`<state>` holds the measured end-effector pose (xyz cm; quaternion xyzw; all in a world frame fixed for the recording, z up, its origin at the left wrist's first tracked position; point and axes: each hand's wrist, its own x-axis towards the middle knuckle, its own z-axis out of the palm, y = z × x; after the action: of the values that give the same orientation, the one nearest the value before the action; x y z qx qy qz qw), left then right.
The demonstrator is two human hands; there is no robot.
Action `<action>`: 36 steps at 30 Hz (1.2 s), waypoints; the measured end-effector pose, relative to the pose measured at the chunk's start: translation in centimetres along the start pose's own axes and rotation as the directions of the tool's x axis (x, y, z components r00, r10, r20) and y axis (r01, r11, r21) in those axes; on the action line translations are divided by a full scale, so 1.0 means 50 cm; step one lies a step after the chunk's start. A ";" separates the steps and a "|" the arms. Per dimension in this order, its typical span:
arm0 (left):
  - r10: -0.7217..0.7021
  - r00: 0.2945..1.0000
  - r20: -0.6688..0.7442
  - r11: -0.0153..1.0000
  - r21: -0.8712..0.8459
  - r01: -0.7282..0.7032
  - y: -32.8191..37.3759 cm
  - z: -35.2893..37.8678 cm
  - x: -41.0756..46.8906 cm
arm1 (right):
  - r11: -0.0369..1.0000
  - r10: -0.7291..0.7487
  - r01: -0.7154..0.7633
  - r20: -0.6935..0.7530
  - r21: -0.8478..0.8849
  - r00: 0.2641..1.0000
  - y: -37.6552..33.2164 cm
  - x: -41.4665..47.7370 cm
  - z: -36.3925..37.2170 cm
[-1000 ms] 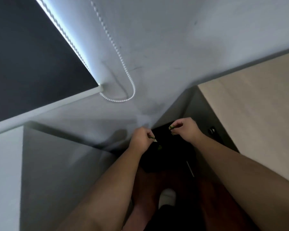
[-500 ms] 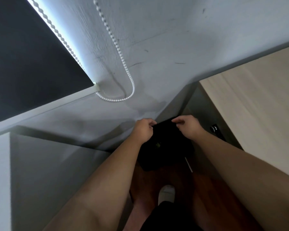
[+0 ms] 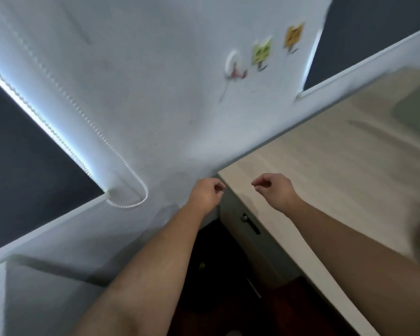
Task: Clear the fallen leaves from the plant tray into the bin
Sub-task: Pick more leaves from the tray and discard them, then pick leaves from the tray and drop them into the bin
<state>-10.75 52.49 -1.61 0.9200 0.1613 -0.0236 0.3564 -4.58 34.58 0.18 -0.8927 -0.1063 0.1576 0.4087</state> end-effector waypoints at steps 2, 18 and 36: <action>0.095 0.995 0.018 0.995 0.007 -0.095 0.092 0.020 0.006 | 1.000 0.007 -0.005 -0.083 0.025 0.997 0.017 -0.035 -0.088; 0.575 0.577 0.580 0.615 0.160 -0.773 0.692 0.481 -0.172 | 0.902 0.419 -0.413 -0.477 0.123 0.773 0.452 -0.488 -0.522; 0.484 0.407 0.775 0.463 0.168 -0.870 0.653 0.626 -0.206 | 0.812 0.408 -0.473 -0.247 -0.343 0.879 0.642 -0.573 -0.532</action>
<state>-8.03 6.19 -2.15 0.8889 -0.3945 -0.2193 0.0790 -19.40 -13.70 -2.34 -0.9659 0.1080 0.1508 0.1804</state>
